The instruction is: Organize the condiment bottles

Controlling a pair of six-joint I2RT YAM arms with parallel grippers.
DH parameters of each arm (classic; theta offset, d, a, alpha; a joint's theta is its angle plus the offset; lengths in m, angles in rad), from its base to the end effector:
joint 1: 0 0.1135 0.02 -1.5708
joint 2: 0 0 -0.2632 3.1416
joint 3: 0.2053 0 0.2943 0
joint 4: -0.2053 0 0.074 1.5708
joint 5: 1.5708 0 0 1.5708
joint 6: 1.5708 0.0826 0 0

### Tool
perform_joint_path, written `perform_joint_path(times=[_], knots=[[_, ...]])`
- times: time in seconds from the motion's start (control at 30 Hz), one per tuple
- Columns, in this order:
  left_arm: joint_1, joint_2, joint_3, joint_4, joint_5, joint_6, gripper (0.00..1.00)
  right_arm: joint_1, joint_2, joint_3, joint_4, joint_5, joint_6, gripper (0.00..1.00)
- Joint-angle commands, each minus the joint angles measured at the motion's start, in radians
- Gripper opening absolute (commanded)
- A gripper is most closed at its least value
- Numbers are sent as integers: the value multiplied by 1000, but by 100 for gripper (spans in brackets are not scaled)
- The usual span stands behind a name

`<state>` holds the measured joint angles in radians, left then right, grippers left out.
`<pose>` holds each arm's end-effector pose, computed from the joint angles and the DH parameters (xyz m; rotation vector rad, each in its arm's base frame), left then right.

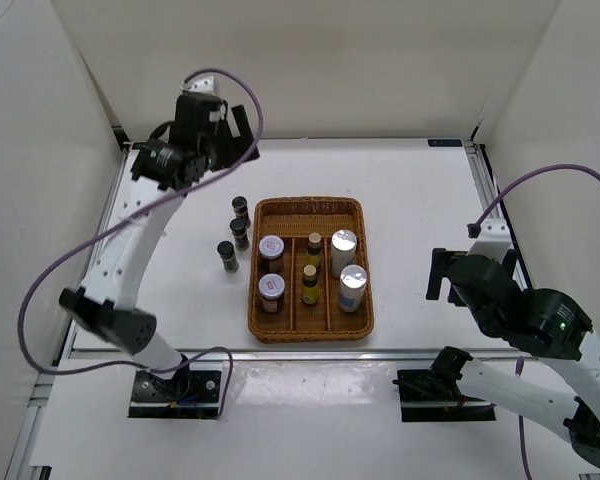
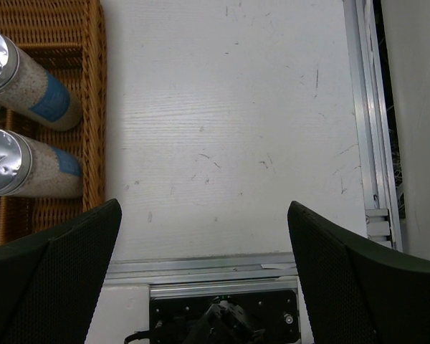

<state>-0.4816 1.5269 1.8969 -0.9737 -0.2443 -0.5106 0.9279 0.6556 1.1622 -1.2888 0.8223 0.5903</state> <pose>0.3480 -0.1594 0.4491 -0.1710 2.1635 -0.3075 0.1243 0.0650 0.3744 0.0221 2.0715 -0.0610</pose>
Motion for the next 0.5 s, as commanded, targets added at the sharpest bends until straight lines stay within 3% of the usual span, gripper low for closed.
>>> perform_joint_path(times=[0.0,0.1,0.47], knots=[[121,194,60,-83,170,98,99,3,-4,-4,29,1,-12,100],[164,310,103,-83,227,116,99,3,-4,-4,39,1,-23,100],[192,518,91,-63,157,129,98,3,-13,-13,39,-8,-23,100]])
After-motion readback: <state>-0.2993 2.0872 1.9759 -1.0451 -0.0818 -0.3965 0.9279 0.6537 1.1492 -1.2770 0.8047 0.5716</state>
